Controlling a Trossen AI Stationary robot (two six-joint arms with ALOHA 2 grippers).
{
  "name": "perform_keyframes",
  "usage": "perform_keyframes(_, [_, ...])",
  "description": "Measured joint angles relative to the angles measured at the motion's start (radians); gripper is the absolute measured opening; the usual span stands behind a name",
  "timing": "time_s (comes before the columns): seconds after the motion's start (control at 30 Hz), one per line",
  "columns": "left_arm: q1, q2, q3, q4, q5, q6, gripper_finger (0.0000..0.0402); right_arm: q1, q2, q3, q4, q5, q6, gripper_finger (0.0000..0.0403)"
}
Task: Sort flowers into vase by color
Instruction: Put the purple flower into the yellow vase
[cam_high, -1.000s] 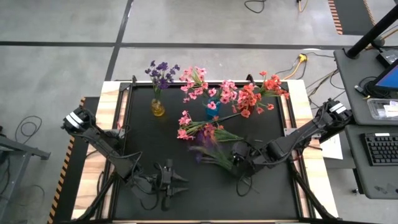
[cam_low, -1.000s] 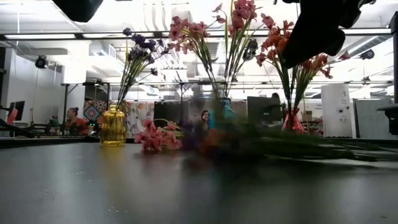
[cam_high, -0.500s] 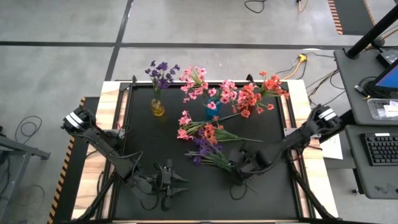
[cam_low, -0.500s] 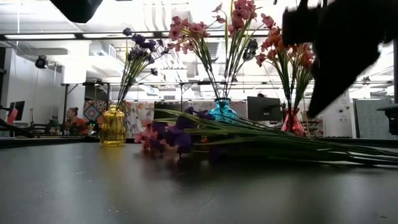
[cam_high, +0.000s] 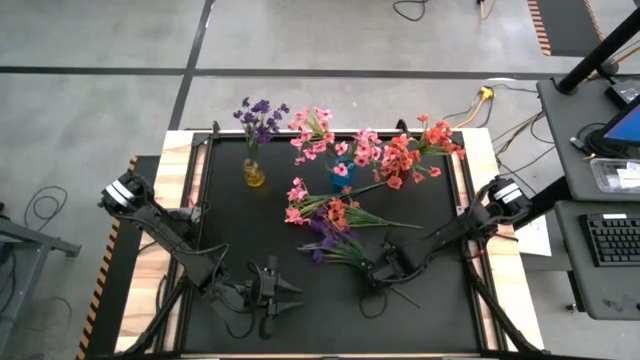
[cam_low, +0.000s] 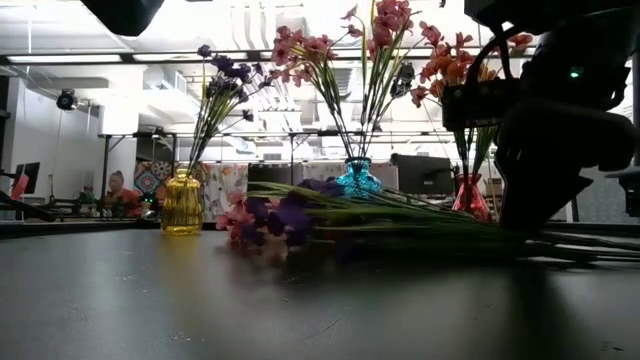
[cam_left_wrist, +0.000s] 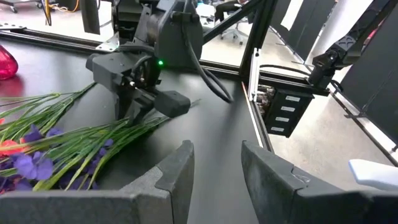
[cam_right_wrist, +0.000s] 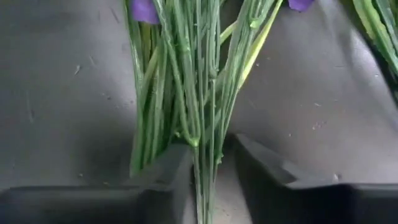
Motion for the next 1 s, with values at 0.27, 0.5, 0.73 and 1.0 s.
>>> perform_keyframes(0.27, [0.000,0.000,0.000,0.001,0.000,0.000,0.0120,0.000,-0.102,0.031,-0.130,0.066,0.006,0.0017])
perform_keyframes(0.5, [0.000,0.000,0.000,0.003,0.000,0.000,0.0120,0.041,-0.222,0.086,-0.196,0.216,-0.015,0.0014])
perform_keyframes(0.73, [0.001,0.000,0.000,0.039,-0.015,0.014,0.0120,0.126,-0.346,0.089,-0.043,0.344,-0.149,0.0014])
perform_keyframes(1.0, [0.019,0.001,0.000,0.207,-0.103,0.145,0.0155,0.183,-0.332,-0.018,0.689,0.360,-0.600,0.0013])
